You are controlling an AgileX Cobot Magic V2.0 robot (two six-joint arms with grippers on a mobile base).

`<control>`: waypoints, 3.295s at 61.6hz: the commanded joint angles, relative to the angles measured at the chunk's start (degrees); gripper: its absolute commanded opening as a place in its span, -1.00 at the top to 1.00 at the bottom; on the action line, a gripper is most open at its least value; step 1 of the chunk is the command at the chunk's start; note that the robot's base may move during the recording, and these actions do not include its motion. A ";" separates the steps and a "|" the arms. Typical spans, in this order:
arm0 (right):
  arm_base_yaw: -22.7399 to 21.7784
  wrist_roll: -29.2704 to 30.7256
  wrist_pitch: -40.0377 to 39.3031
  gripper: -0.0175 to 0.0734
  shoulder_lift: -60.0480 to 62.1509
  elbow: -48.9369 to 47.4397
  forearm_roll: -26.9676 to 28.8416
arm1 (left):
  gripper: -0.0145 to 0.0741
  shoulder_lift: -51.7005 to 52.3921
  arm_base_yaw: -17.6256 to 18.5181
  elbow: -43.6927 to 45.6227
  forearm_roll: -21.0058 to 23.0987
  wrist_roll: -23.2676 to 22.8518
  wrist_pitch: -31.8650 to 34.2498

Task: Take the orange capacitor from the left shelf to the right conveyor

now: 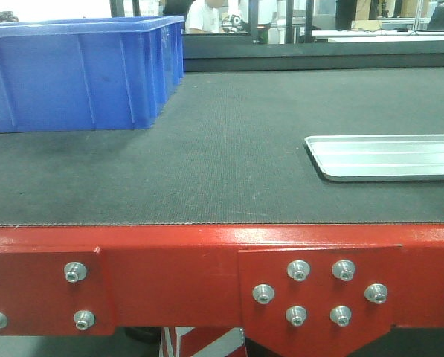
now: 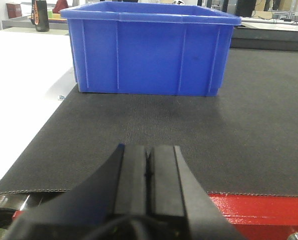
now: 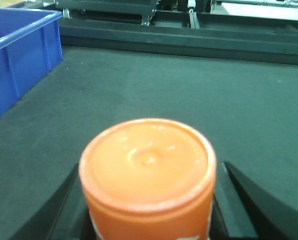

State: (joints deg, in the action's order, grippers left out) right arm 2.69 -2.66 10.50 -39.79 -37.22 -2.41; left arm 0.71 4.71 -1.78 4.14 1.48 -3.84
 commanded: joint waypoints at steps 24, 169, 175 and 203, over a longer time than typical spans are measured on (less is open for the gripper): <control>-0.21 0.29 -40.88 0.49 -38.96 -4.04 -0.50 | 0.96 0.69 -0.05 0.27 0.10 -0.08 5.20; 3.18 -1.39 -7.22 0.49 -12.66 -3.57 -0.54 | 0.96 0.69 -0.05 0.27 0.10 -0.08 5.20; 3.18 -1.39 -5.67 0.49 -9.02 -3.57 -0.54 | 0.96 0.69 -0.05 0.27 0.10 -0.08 5.20; 3.18 -1.34 -5.31 0.49 -7.37 -3.57 -0.54 | 0.96 0.69 -0.05 0.27 0.10 -0.08 5.20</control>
State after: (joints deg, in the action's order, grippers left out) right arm 5.86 -4.01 9.38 -47.60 -39.20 -2.53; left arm 0.71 4.71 -1.78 4.14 1.48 -3.84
